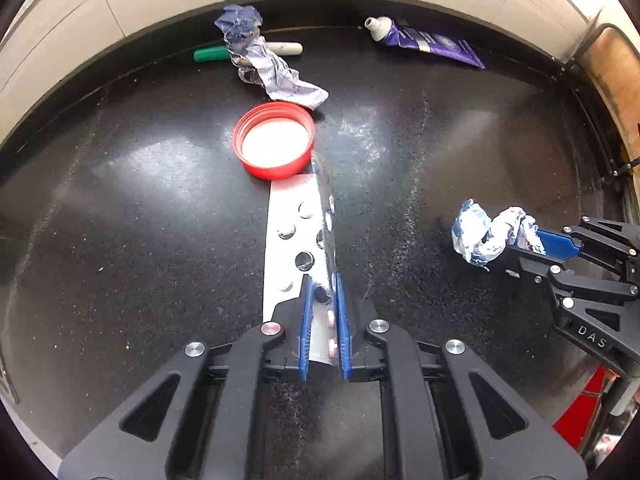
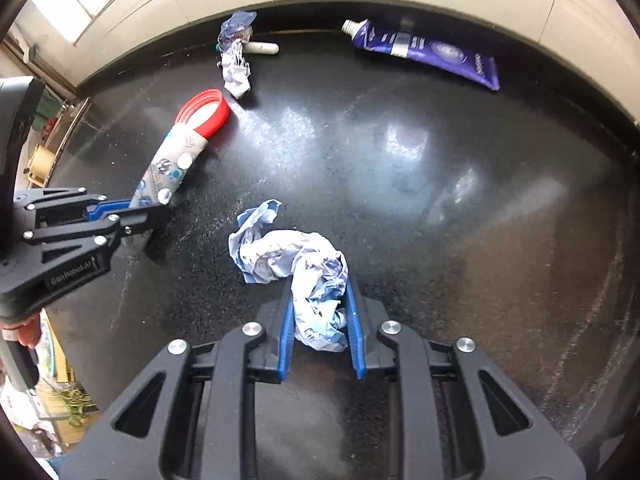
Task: Collect trash
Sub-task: 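Grasp the pill blister pack with left tool while right tool grasps crumpled foil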
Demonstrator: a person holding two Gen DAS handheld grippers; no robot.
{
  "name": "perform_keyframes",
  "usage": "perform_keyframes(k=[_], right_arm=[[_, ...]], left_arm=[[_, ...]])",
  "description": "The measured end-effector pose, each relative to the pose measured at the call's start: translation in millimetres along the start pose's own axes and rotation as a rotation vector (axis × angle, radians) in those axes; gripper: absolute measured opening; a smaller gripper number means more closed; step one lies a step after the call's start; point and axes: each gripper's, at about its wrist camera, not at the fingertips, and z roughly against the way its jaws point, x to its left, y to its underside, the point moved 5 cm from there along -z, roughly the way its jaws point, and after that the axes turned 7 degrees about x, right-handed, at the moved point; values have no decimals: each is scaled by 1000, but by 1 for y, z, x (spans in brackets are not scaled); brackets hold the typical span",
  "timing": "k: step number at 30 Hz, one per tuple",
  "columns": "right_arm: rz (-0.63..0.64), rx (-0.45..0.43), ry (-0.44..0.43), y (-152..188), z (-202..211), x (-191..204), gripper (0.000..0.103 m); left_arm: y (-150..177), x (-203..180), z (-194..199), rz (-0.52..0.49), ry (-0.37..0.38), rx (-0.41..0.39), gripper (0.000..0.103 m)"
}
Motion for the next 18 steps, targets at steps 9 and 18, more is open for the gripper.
perform_keyframes(k=[9, 18], right_arm=[[-65, -37, 41, 8, 25, -21, 23], [-79, -61, 59, 2, 32, -19, 23]], left_arm=[[3, -2, 14, -18, 4, -9, 10], [7, 0, 27, -19, 22, -34, 10]])
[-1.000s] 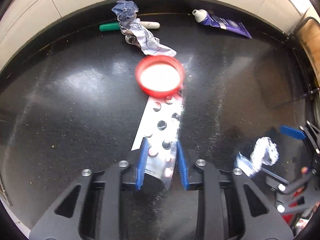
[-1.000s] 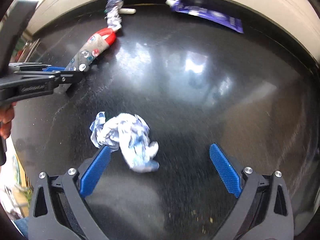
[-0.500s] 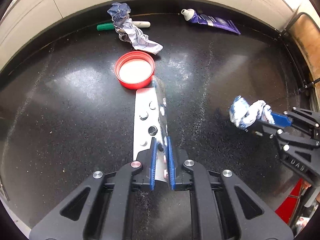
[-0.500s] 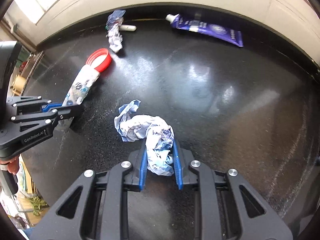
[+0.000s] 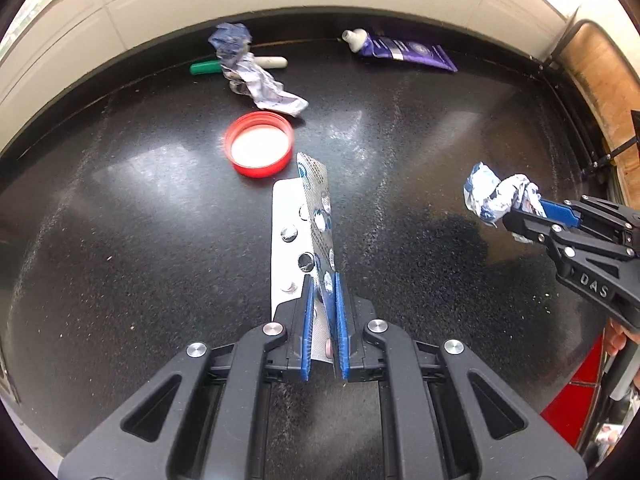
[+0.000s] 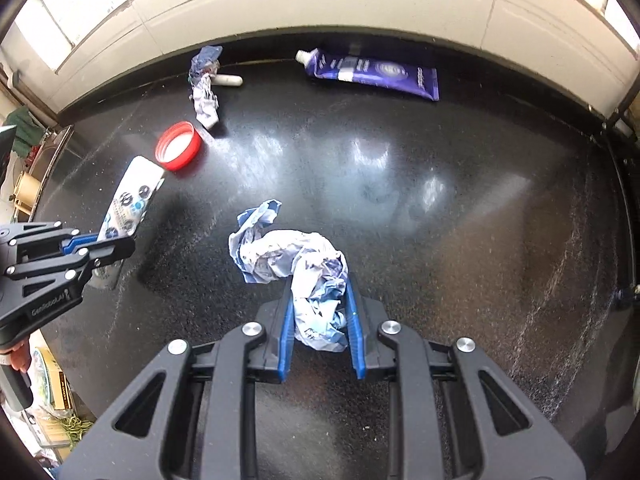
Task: Collect trash
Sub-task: 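Carry blister pack and foil over the bin and open both tools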
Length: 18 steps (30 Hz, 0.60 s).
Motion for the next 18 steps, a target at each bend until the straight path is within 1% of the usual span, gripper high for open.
perform_keyframes(k=[3, 5, 7, 9, 10, 11, 13, 15, 16, 17, 18], right_arm=[[24, -25, 0, -15, 9, 14, 23], [66, -46, -18, -30, 17, 37, 23], [138, -54, -47, -42, 22, 71, 23], [237, -55, -82, -52, 25, 118, 23], [282, -53, -100, -55, 25, 140, 23], [353, -45, -126, -57, 25, 175, 23], [508, -16, -187, -51, 22, 253, 23], [647, 26, -245, -32, 19, 325, 23], [733, 55, -279, -16, 18, 366, 23], [796, 76, -301, -2, 17, 395, 23], [888, 106, -325, 19, 15, 433, 23]], left_arm=[[8, 18, 18, 49, 21, -32, 10], [21, 39, 37, 94, 31, -64, 10], [36, 62, 56, 150, 37, -100, 10], [64, 94, 79, 235, 35, -152, 10], [81, 113, 90, 287, 25, -176, 10], [100, 132, 99, 341, 12, -195, 10], [150, 175, 114, 485, -13, -225, 10], [205, 212, 121, 634, -43, -240, 10], [229, 225, 123, 698, -52, -244, 10], [266, 242, 124, 795, -58, -250, 10], [301, 256, 124, 887, -69, -252, 10]])
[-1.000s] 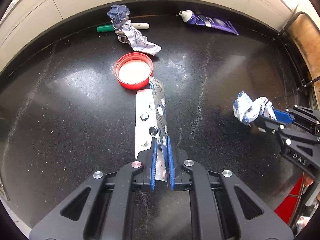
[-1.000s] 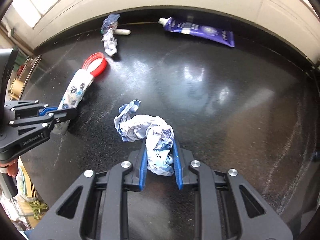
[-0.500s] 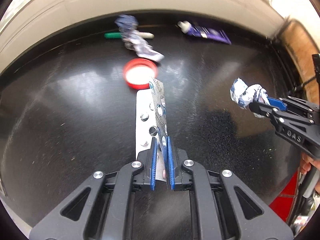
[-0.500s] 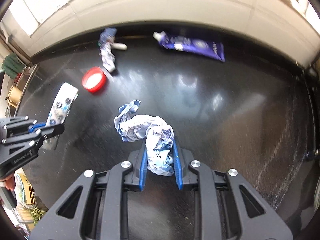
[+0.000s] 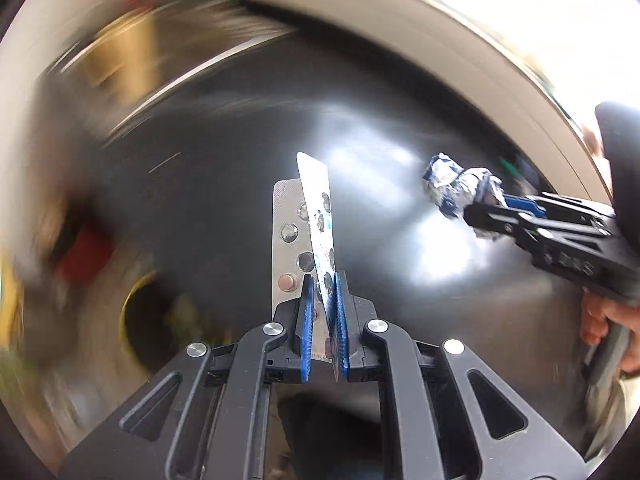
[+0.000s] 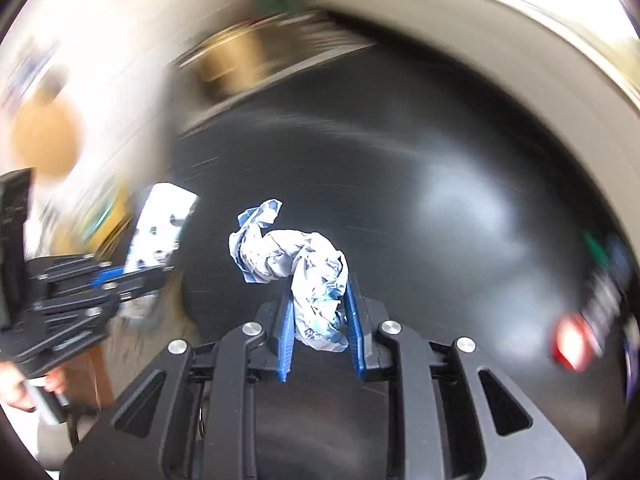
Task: Collect trash
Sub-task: 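Carry blister pack and foil over the bin and open both tools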
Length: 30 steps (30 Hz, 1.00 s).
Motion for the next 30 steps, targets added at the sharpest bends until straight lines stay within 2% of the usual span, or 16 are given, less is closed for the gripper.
perform_keyframes(k=[3, 5, 8, 11, 13, 16, 20, 23, 25, 26, 27, 28, 29, 30], right_arm=[[203, 97, -82, -26, -45, 95, 23], [305, 167, -116, -32, -77, 147, 23], [423, 276, -111, -33, -136, 208, 23], [496, 374, -57, -31, -209, 244, 23], [487, 452, -21, -29, -266, 251, 23], [457, 522, 31, -31, -334, 249, 23], [450, 562, 69, -33, -385, 232, 24], [454, 583, 76, -32, -405, 227, 24], [449, 597, 76, -34, -413, 227, 24], [437, 606, 66, -35, -417, 225, 25], [425, 605, 58, -36, -416, 226, 29], [416, 599, 57, -38, -417, 227, 48], [404, 588, 32, -40, -412, 230, 70], [398, 581, 6, -42, -407, 233, 74]], left_arm=[[44, 88, 4, 234, -40, -5, 10], [72, 128, -5, 359, -41, 5, 10], [110, 177, -34, 522, -28, 21, 10], [140, 219, -95, 684, 18, 65, 10], [151, 238, -133, 764, 58, 88, 10], [148, 259, -184, 844, 118, 90, 10], [140, 270, -224, 869, 144, 96, 10], [142, 270, -240, 907, 163, 95, 10], [145, 271, -243, 913, 157, 87, 10], [143, 274, -242, 906, 123, 87, 10], [147, 275, -240, 908, 85, 87, 13], [148, 276, -237, 918, 63, 88, 20], [150, 276, -231, 943, 68, 76, 46], [151, 276, -223, 969, 79, 48, 76]])
